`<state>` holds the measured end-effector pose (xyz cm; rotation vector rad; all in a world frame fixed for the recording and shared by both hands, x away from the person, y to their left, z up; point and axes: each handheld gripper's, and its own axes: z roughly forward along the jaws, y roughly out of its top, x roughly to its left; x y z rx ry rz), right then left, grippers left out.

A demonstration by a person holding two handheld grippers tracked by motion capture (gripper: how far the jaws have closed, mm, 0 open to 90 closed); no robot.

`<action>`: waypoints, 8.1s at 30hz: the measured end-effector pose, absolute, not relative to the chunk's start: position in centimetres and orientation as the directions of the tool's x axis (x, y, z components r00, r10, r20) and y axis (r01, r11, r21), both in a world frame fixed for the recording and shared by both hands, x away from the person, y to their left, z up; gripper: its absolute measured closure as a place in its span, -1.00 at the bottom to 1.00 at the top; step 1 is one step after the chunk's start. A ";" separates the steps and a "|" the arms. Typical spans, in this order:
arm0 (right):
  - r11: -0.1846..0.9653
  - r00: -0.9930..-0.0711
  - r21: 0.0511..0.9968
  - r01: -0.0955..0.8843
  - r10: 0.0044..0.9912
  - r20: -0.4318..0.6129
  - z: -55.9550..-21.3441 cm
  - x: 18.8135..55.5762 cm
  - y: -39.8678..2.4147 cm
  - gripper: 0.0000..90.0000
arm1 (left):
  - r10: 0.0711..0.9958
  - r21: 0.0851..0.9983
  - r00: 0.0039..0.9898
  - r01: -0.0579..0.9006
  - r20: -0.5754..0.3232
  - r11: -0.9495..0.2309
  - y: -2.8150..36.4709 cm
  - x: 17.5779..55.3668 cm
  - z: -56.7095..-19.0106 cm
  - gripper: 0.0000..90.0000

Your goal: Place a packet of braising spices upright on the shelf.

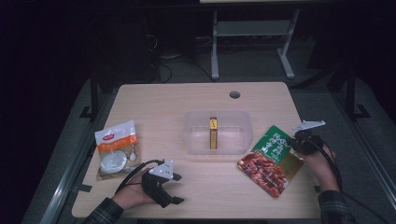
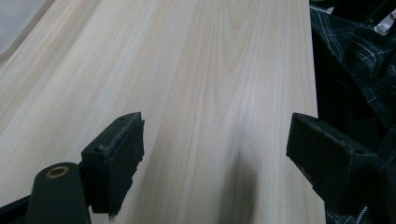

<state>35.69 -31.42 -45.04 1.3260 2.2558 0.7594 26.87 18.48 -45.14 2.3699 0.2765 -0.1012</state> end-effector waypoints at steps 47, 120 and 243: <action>0.509 -0.583 0.558 0.655 0.811 -0.055 -45.7 31.7 -30.8 1.00 | 0.165 0.673 0.975 0.221 -0.147 -0.706 18.2 26.6 -45.2 -0.59; 0.582 -0.805 0.670 0.460 0.593 0.038 -45.0 26.0 -19.2 -0.22 | 0.348 0.663 0.933 0.319 -0.093 -0.677 12.9 28.0 -46.3 -0.60; 0.368 -0.901 0.837 0.405 0.317 0.296 -39.0 30.8 -13.4 0.99 | 0.494 0.868 0.864 0.315 -0.095 -0.383 19.1 28.0 -40.2 0.85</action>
